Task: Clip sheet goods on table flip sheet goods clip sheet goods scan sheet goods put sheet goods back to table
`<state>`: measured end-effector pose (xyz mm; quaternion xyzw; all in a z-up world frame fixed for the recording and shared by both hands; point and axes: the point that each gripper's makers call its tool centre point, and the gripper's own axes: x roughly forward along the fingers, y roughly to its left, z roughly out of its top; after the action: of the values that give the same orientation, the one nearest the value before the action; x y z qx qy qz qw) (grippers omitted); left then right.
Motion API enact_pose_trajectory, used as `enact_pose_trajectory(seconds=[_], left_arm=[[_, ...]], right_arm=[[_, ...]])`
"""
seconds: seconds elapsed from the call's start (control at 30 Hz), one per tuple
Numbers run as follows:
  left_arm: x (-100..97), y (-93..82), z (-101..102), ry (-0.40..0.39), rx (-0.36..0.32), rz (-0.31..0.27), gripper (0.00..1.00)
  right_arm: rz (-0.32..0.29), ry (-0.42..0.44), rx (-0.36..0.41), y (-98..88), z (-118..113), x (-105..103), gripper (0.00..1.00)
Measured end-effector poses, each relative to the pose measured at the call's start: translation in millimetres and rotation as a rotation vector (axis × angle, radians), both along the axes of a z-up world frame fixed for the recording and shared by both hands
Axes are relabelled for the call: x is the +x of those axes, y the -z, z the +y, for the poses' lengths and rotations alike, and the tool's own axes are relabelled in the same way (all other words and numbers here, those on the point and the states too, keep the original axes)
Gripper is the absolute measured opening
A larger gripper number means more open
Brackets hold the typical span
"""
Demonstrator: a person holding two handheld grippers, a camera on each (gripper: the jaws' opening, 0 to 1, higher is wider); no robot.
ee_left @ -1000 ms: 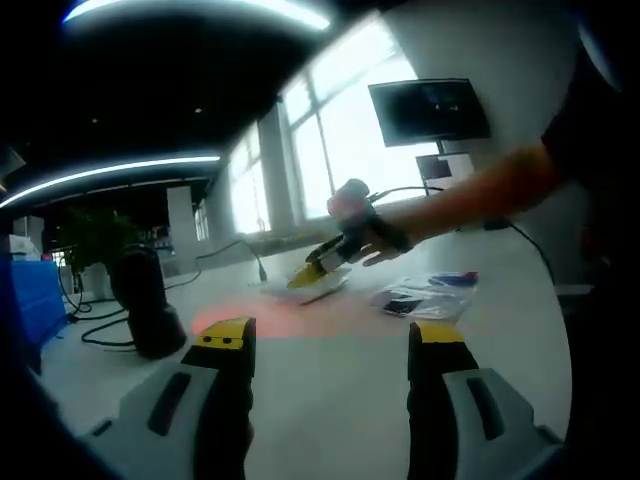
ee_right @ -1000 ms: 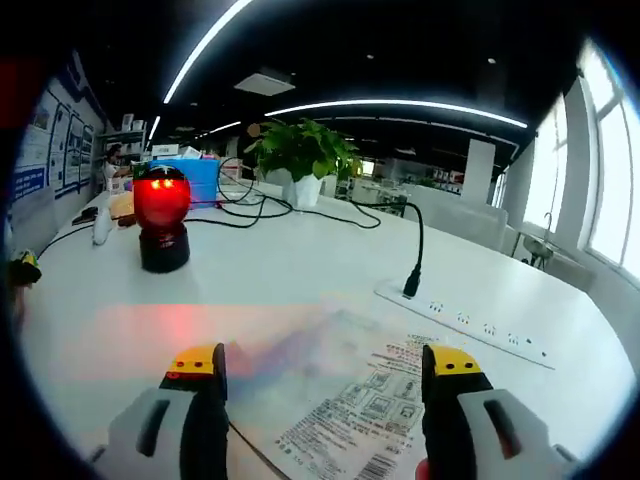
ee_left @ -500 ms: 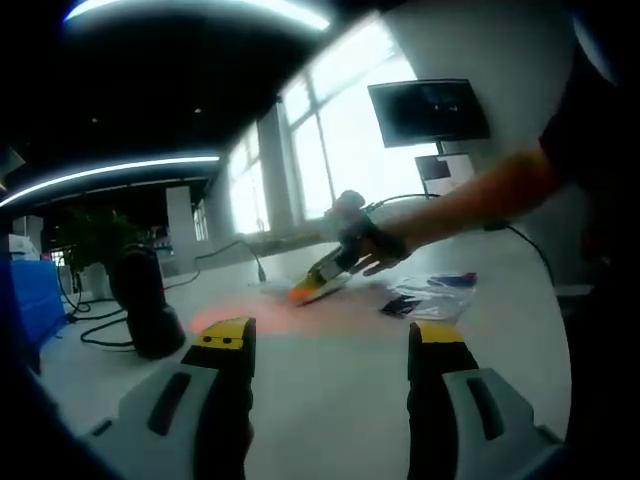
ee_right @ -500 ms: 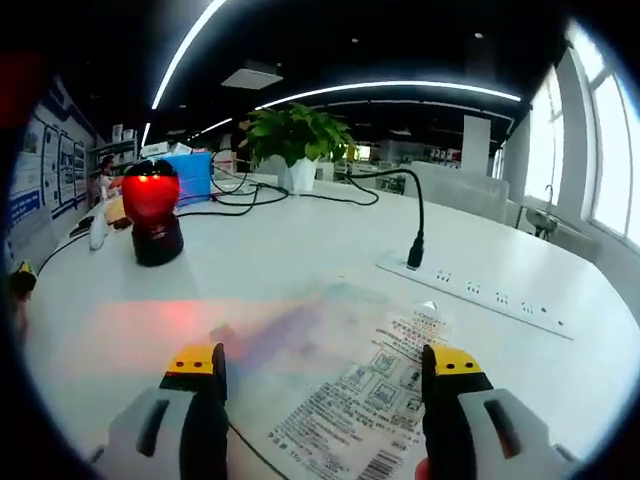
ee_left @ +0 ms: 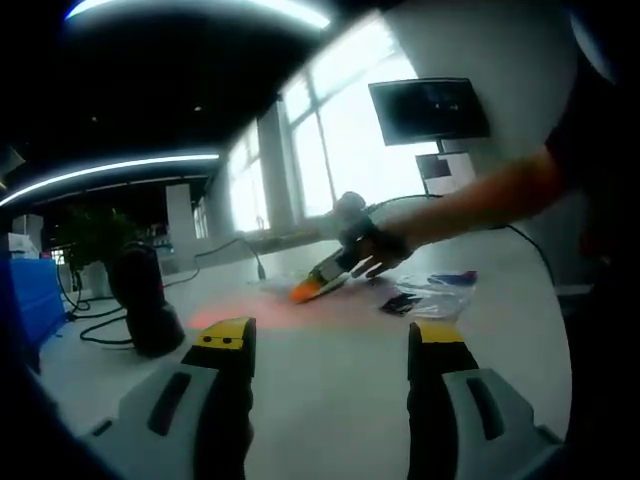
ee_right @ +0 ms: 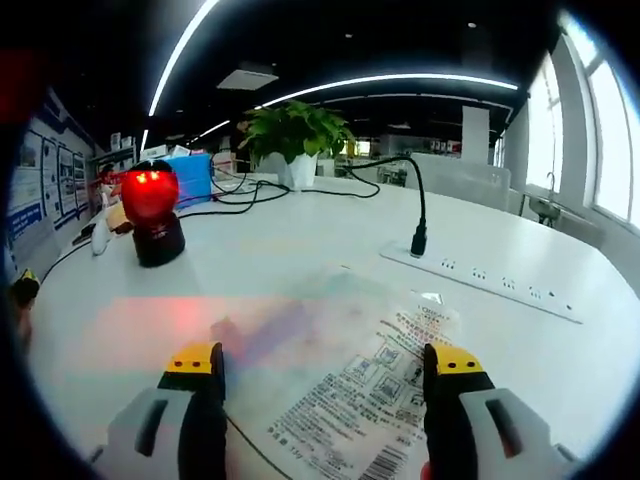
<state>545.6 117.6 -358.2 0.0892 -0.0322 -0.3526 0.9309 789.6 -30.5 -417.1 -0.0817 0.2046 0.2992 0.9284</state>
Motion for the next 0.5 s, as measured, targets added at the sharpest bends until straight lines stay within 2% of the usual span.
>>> enact_pose_trajectory(seconds=[0.1, 0.37, 0.5], left_arm=[[0.2, 0.3, -0.1, -0.003, 0.005, -0.001, 0.54], [2.0, -3.6, 4.6, -0.018, -0.036, 0.009, 0.54], [0.9, -3.3, 3.4, -0.015, -0.031, 0.006, 0.54]], right_arm=[[0.002, 0.0, -0.001, 0.6, 0.0, -0.5, 0.76], [0.016, -0.001, -0.015, 0.9, -0.1, -1.1, 0.76], [0.009, 0.0, -0.01, 0.8, -0.4, -1.3, 0.76]])
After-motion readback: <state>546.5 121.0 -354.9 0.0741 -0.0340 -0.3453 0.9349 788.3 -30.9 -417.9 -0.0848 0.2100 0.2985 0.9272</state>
